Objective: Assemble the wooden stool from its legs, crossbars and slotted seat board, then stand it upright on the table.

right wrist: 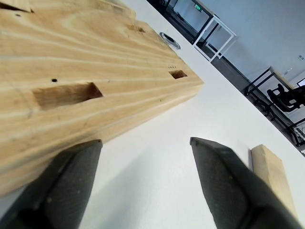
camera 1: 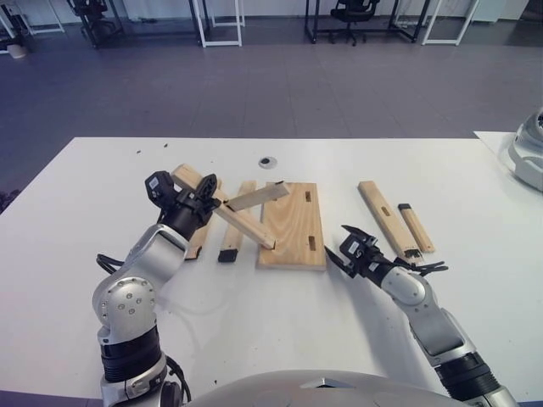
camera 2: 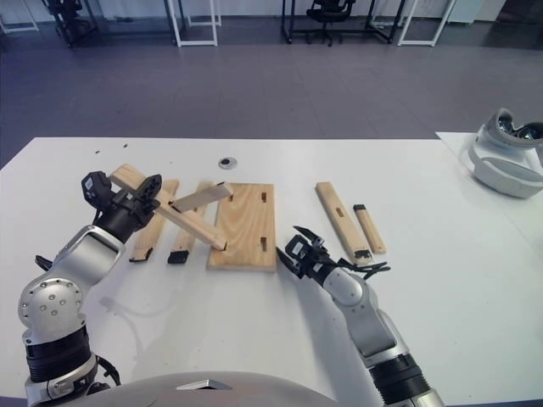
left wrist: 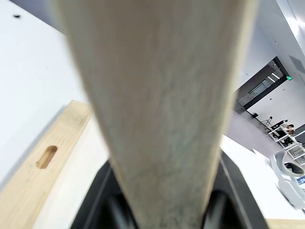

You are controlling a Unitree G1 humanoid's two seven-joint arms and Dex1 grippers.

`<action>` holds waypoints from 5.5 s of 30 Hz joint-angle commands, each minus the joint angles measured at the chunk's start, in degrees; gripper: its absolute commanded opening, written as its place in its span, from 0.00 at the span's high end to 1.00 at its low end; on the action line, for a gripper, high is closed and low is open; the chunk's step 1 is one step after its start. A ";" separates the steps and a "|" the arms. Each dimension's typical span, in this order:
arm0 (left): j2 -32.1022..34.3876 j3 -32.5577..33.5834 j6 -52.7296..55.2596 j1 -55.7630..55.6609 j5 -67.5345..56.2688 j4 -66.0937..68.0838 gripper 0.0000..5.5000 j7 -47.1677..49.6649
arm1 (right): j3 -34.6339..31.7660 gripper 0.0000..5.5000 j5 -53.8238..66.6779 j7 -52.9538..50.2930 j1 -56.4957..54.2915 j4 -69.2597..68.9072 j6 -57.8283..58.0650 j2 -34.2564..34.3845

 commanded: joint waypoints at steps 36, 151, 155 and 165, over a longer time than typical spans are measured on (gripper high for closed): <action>1.75 -16.50 3.61 -8.05 12.65 -8.62 0.51 -19.32 | -9.60 0.37 8.57 -0.38 -5.13 8.15 10.11 2.47; 11.60 -35.20 -18.87 -4.35 58.97 14.25 0.25 -55.23 | -33.95 0.82 74.81 -53.12 6.23 -37.12 30.25 4.07; 9.53 -36.47 -15.66 -4.97 57.15 11.68 0.25 -56.01 | -27.93 0.82 65.99 -51.84 3.07 -37.46 32.03 0.84; 8.59 -38.01 -14.04 -5.97 56.38 10.53 0.25 -56.01 | -20.74 0.82 52.44 -40.19 11.79 -35.93 27.13 1.24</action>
